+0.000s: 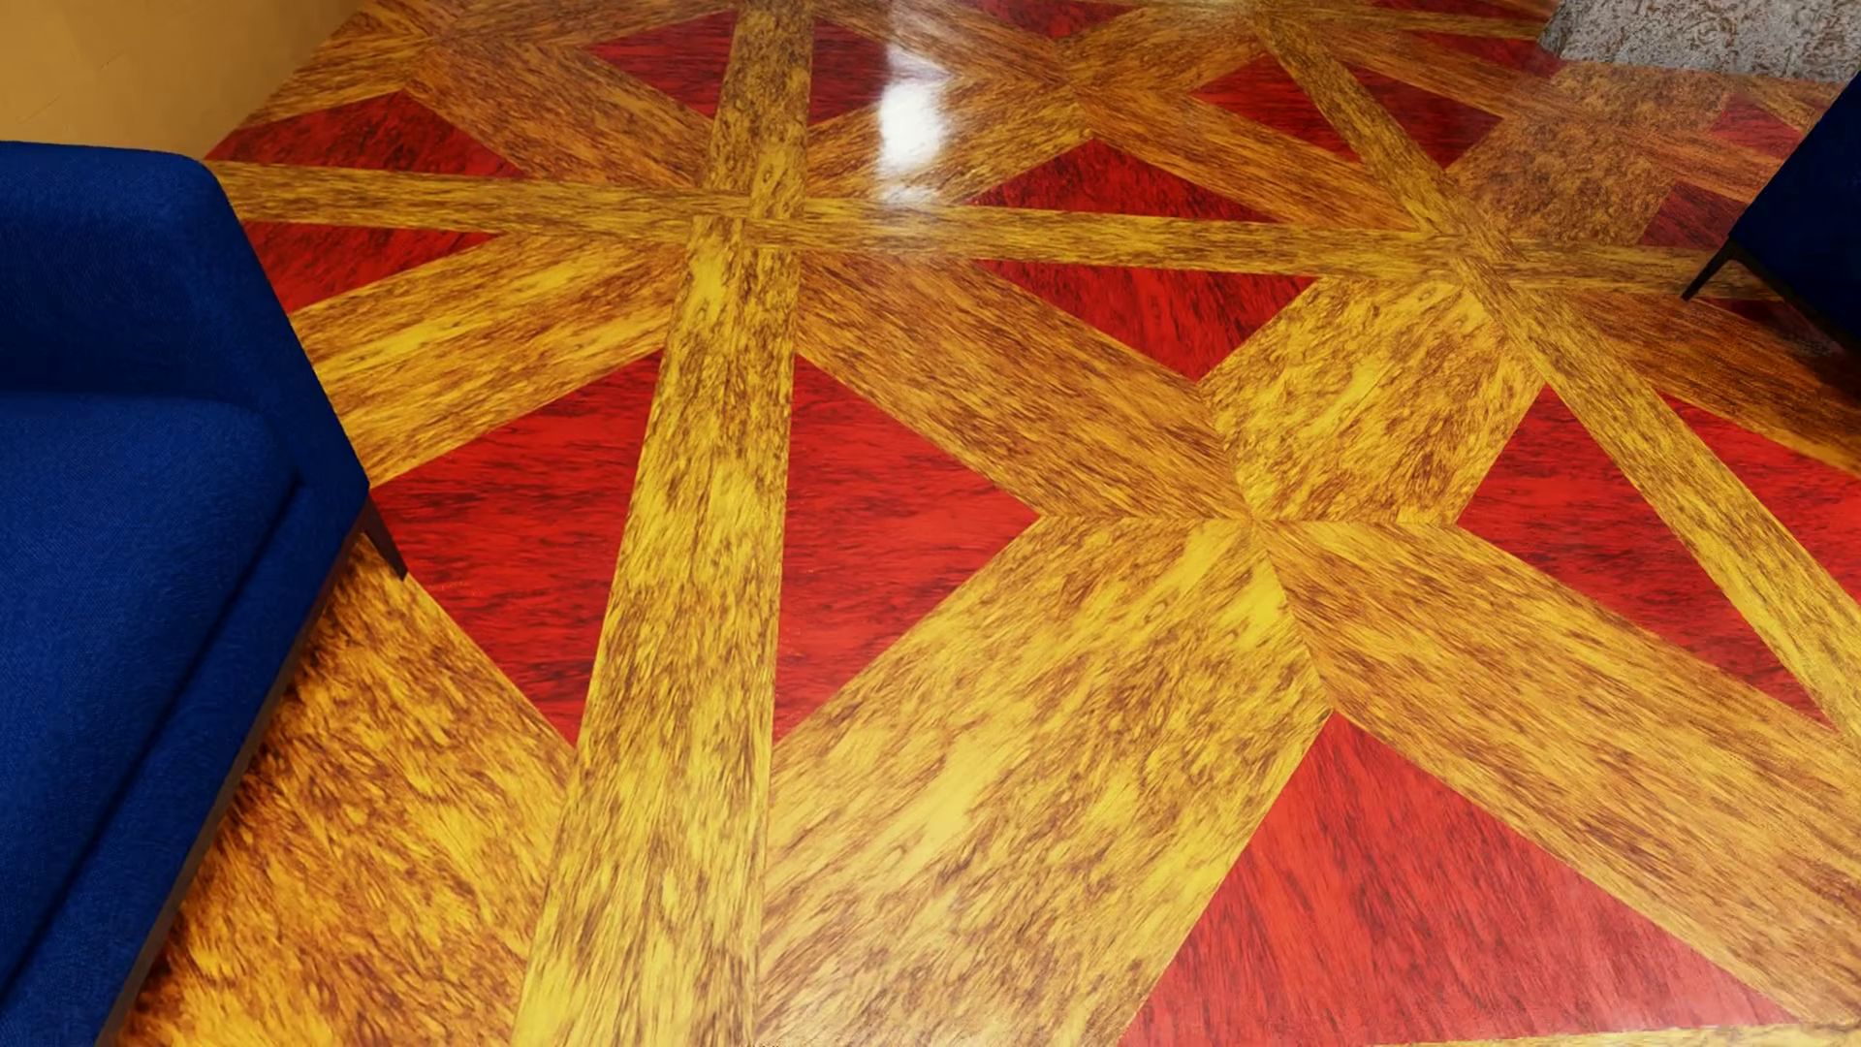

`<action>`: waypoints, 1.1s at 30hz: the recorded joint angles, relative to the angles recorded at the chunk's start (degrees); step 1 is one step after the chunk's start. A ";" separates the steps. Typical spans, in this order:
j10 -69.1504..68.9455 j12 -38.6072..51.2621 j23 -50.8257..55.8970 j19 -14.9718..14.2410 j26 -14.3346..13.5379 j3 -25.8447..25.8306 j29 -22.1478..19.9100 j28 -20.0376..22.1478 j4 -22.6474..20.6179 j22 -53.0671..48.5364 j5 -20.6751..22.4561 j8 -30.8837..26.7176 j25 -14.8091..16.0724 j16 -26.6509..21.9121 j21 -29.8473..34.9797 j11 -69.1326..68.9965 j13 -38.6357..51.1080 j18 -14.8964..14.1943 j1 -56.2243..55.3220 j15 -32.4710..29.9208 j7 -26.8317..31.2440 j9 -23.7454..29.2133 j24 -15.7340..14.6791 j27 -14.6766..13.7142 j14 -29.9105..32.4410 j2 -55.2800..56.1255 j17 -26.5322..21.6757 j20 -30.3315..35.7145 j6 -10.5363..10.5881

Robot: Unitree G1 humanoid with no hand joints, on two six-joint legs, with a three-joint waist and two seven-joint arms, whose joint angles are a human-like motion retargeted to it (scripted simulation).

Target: Move towards the dark coffeetable

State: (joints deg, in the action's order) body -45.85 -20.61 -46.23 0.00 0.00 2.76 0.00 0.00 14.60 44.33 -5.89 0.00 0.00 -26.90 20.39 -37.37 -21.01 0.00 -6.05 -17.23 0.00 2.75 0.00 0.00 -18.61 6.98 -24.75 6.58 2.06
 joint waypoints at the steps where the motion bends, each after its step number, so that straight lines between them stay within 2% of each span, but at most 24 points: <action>1: 0.53 -0.35 0.50 0.00 0.00 -0.15 0.00 0.00 0.23 -1.08 0.11 0.00 0.00 0.31 -0.24 0.16 -0.07 0.00 0.18 1.64 0.00 -0.07 0.00 0.00 0.30 1.64 0.17 0.14 -0.07; 4: 2.52 0.28 0.70 0.00 0.00 -0.79 0.00 0.00 0.64 -2.29 0.90 0.00 0.00 0.99 0.48 -0.19 0.26 0.00 1.27 3.67 0.00 0.64 0.00 0.00 0.78 6.54 0.73 2.29 0.09; 7: 4.27 2.94 -0.35 0.00 0.00 -3.75 0.00 0.00 0.59 -3.58 2.14 0.00 0.00 1.29 1.19 0.44 -0.29 0.00 1.44 3.73 0.00 2.09 0.00 0.00 -0.11 9.38 1.60 5.69 0.13; 10: 3.59 5.42 -1.22 0.00 0.00 -3.77 0.00 0.00 1.13 -9.48 2.07 0.00 0.00 0.40 4.60 0.93 -2.45 0.00 0.65 8.54 0.00 2.96 0.00 0.00 -0.61 12.28 2.79 7.15 -0.66; 13: 2.27 5.81 -2.57 0.00 0.00 -4.23 0.00 0.00 2.31 -15.38 0.79 0.00 0.00 0.56 8.74 0.13 -3.59 0.00 0.59 14.65 0.00 3.13 0.00 0.00 -1.78 14.78 3.76 8.83 -0.06; 14: 2.83 5.13 -2.91 0.00 0.00 -4.48 0.00 0.00 2.37 -16.65 -0.09 0.00 0.00 1.09 9.21 -1.31 -3.98 0.00 2.33 14.06 0.00 3.13 0.00 0.00 -1.53 15.95 4.12 8.82 0.28; 15: 4.29 4.48 -3.01 0.00 0.00 -5.30 0.00 0.00 2.42 -17.15 -0.46 0.00 0.00 1.68 8.99 -3.29 -4.39 0.00 4.66 10.07 0.00 3.21 0.00 0.00 -0.90 17.12 4.45 8.87 0.87; 16: 6.25 3.66 -3.34 0.00 0.00 -5.57 0.00 0.00 1.18 -17.91 -1.54 0.00 0.00 1.92 7.64 -5.23 -4.85 0.00 7.41 4.69 0.00 2.99 0.00 0.00 0.06 19.31 5.20 8.40 0.44; 17: 7.43 2.99 -2.40 0.00 0.00 -7.40 0.00 0.00 0.94 -17.58 -2.36 0.00 0.00 2.34 10.24 -8.07 -5.24 0.00 9.70 2.46 0.00 2.62 0.00 0.00 0.96 20.10 5.15 8.93 1.06; 19: 8.83 1.08 -3.14 0.00 0.00 -10.54 0.00 0.00 0.16 -15.92 -1.93 0.00 0.00 2.58 7.89 -9.90 -6.13 0.00 14.15 -1.10 0.00 1.92 0.00 0.00 2.69 21.23 5.44 8.98 0.81; 20: 6.57 0.82 -3.12 0.00 0.00 -11.71 0.00 0.00 1.95 -14.47 -0.30 0.00 0.00 2.61 8.15 -12.69 -6.11 0.00 14.03 -1.76 0.00 1.65 0.00 0.00 3.91 23.63 5.75 8.90 1.32; 22: -2.31 -0.13 -4.64 0.00 0.00 -11.29 0.00 0.00 5.39 -9.18 3.76 0.00 0.00 3.67 8.71 -15.51 -4.11 0.00 12.07 3.92 0.00 2.13 0.00 0.00 7.84 22.38 5.61 8.01 1.72; 23: -9.72 -0.47 -3.71 0.00 0.00 -9.25 0.00 0.00 5.14 -6.08 5.48 0.00 0.00 4.09 8.63 -15.18 -3.21 0.00 8.68 7.80 0.00 2.33 0.00 0.00 6.96 20.89 4.85 8.51 1.55; 26: -24.98 -3.91 -2.01 0.00 0.00 -0.04 0.00 0.00 -1.68 0.44 12.90 0.00 0.00 5.00 2.79 -8.32 2.54 0.00 -3.08 18.85 0.00 2.91 0.00 0.00 3.97 12.17 3.41 10.34 1.71; 28: -22.79 -6.47 4.41 0.00 0.00 3.96 0.00 0.00 -6.31 2.52 17.66 0.00 0.00 5.07 1.02 3.41 5.96 0.00 -12.57 29.00 0.00 3.59 0.00 0.00 2.92 -0.40 1.31 14.36 2.30; 29: -18.66 -7.80 6.21 0.00 0.00 6.67 0.00 0.00 -8.76 3.04 17.96 0.00 0.00 4.72 0.04 7.78 7.58 0.00 -17.65 32.89 0.00 3.38 0.00 0.00 3.17 -5.97 0.99 15.43 1.70; 31: -9.49 -9.43 11.63 0.00 0.00 13.34 0.00 0.00 -9.06 5.03 16.82 0.00 0.00 4.59 -1.52 13.56 10.69 0.00 -26.91 39.36 0.00 2.88 0.00 0.00 6.17 -14.78 -0.21 16.06 0.92; 33: 2.07 -9.27 16.28 0.00 0.00 17.24 0.00 0.00 -8.17 8.20 15.46 0.00 0.00 3.37 -0.86 15.46 14.11 0.00 -33.05 45.16 0.00 2.94 0.00 0.00 9.16 -24.49 -1.70 18.29 0.01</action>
State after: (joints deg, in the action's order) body -43.78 -29.87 -29.95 0.00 0.00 20.00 0.00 0.00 6.43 52.53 9.57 0.00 0.00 -23.53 19.52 -21.91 -6.90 0.00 -39.10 27.92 0.00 5.69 0.00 0.00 -9.45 -17.51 -26.45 24.87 2.07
